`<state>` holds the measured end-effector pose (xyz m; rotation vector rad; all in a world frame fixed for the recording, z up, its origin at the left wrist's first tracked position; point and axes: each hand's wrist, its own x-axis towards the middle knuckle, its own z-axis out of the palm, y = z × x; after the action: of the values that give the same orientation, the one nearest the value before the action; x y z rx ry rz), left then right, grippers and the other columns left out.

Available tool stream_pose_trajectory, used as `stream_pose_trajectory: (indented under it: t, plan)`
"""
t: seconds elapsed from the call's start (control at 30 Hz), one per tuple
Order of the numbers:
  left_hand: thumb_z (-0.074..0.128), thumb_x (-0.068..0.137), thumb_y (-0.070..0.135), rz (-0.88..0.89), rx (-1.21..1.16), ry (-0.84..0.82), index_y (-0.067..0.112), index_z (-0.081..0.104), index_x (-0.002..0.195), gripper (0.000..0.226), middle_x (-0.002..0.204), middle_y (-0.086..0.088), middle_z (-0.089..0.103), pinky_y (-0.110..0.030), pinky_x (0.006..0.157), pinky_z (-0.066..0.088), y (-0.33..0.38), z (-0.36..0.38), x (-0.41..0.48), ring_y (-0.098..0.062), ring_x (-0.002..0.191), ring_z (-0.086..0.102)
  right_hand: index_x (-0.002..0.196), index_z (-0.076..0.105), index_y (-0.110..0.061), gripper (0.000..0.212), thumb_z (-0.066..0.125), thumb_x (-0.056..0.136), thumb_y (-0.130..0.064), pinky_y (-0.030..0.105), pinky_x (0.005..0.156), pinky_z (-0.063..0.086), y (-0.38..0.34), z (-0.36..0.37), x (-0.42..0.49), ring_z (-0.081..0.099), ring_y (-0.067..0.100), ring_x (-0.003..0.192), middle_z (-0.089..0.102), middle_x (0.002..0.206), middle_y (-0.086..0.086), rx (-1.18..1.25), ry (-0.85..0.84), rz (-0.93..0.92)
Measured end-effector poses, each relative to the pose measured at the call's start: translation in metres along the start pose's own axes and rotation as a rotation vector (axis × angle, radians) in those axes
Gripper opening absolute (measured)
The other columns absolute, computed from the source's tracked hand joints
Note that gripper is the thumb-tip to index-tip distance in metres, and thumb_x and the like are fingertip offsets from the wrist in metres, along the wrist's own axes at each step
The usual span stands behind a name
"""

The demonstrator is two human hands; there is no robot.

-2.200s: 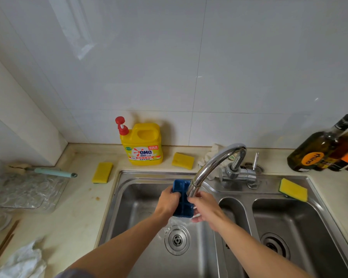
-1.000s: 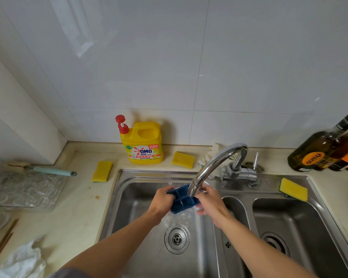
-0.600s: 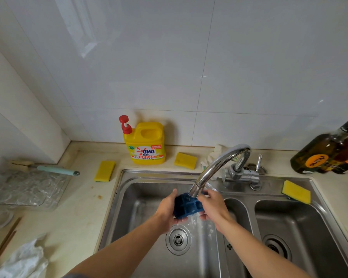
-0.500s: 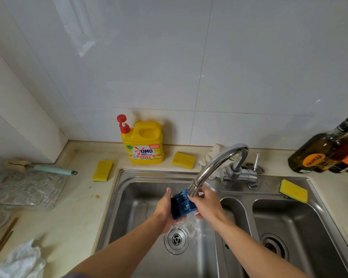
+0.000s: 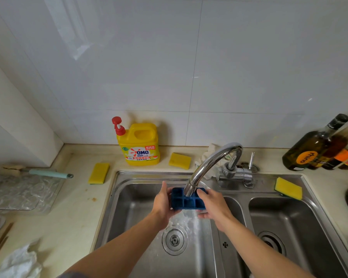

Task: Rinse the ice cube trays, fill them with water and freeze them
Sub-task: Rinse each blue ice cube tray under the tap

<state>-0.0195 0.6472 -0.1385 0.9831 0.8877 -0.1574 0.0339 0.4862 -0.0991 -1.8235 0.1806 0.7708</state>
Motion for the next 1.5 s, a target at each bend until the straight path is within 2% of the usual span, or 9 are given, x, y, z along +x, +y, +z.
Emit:
stream_pose_trajectory:
  t: [0.1, 0.3, 0.5, 0.7, 0.9, 1.03, 1.2, 1.37, 1.5]
  plan:
    - [0.033, 0.105, 0.057, 0.148, 0.164, 0.02, 0.019, 0.076, 0.097, 0.058, 0.093, -0.004, 0.079, -0.031, 0.069, 0.054, 0.011, 0.0, -0.006, -0.023, 0.094, 0.071, 0.112, 0.064, -0.016, 0.028, 0.053, 0.106, -0.041, 0.048, 0.077, 0.063, 0.002, 0.005, -0.001, 0.073, 0.037, 0.094, 0.071, 0.109, 0.019, 0.238, -0.084, 0.18]
    - [0.034, 0.104, 0.058, 0.277, 0.251, 0.036, 0.022, 0.078, 0.093, 0.058, 0.089, -0.002, 0.078, -0.029, 0.068, 0.055, 0.02, -0.01, -0.015, -0.015, 0.078, 0.075, 0.126, 0.057, -0.006, 0.043, 0.045, 0.108, -0.043, 0.06, 0.098, 0.054, 0.002, 0.02, 0.006, 0.066, 0.046, 0.108, 0.066, 0.119, 0.027, 0.468, -0.15, 0.287]
    - [0.037, 0.104, 0.057, 0.322, 0.284, 0.063, 0.022, 0.078, 0.093, 0.054, 0.089, -0.002, 0.078, -0.026, 0.066, 0.058, 0.016, -0.02, -0.02, -0.013, 0.078, 0.075, 0.127, 0.059, -0.004, 0.044, 0.047, 0.108, -0.042, 0.056, 0.091, 0.057, -0.002, 0.026, 0.009, 0.065, 0.046, 0.11, 0.067, 0.118, 0.027, 0.436, -0.192, 0.267]
    - [0.035, 0.099, 0.069, 0.162, 0.254, 0.146, 0.022, 0.072, 0.101, 0.06, 0.082, 0.002, 0.079, -0.029, 0.063, 0.06, 0.005, -0.022, -0.015, -0.017, 0.084, 0.075, 0.115, 0.064, -0.013, 0.039, 0.047, 0.106, -0.047, 0.053, 0.09, 0.059, -0.004, 0.012, 0.007, 0.072, 0.036, 0.099, 0.073, 0.107, 0.018, 0.288, -0.11, 0.194]
    - [0.035, 0.095, 0.074, -0.077, 0.095, 0.046, 0.014, 0.065, 0.117, 0.07, 0.105, -0.011, 0.076, -0.041, 0.068, 0.062, -0.008, -0.001, -0.004, -0.032, 0.098, 0.073, 0.11, 0.068, -0.011, 0.043, 0.044, 0.107, -0.047, 0.036, 0.071, 0.06, -0.007, -0.007, -0.002, 0.075, 0.028, 0.09, 0.076, 0.097, 0.013, 0.157, -0.005, 0.06]
    - [0.027, 0.097, 0.074, -0.117, 0.051, -0.055, 0.014, 0.066, 0.119, 0.075, 0.102, -0.008, 0.078, -0.04, 0.066, 0.062, -0.01, 0.011, 0.001, -0.029, 0.098, 0.074, 0.108, 0.068, -0.013, 0.044, 0.044, 0.106, -0.049, 0.036, 0.072, 0.059, -0.006, -0.017, -0.007, 0.073, 0.026, 0.086, 0.076, 0.099, 0.012, 0.202, 0.058, 0.045]
    - [0.018, 0.096, 0.076, -0.162, 0.049, -0.147, 0.017, 0.063, 0.112, 0.076, 0.103, -0.007, 0.078, -0.041, 0.077, 0.057, -0.01, 0.015, 0.001, -0.029, 0.107, 0.07, 0.107, 0.07, -0.012, 0.044, 0.045, 0.106, -0.048, 0.034, 0.069, 0.056, -0.002, -0.019, -0.011, 0.071, 0.024, 0.079, 0.076, 0.093, 0.012, 0.256, 0.084, 0.027]
    - [0.016, 0.099, 0.073, -0.148, 0.034, -0.148, 0.016, 0.065, 0.113, 0.076, 0.103, -0.008, 0.078, -0.042, 0.086, 0.055, -0.012, 0.012, 0.001, -0.029, 0.109, 0.068, 0.107, 0.071, -0.013, 0.043, 0.046, 0.106, -0.048, 0.038, 0.074, 0.057, 0.001, -0.014, -0.011, 0.072, 0.025, 0.081, 0.078, 0.089, 0.01, 0.259, 0.086, 0.005]
    - [0.026, 0.102, 0.067, -0.065, 0.083, -0.073, 0.016, 0.069, 0.114, 0.068, 0.102, -0.009, 0.079, -0.04, 0.083, 0.058, -0.007, 0.009, -0.001, -0.029, 0.104, 0.071, 0.111, 0.07, -0.014, 0.042, 0.046, 0.105, -0.049, 0.039, 0.077, 0.06, 0.006, -0.016, -0.009, 0.075, 0.028, 0.091, 0.078, 0.097, 0.011, 0.259, 0.086, 0.043]
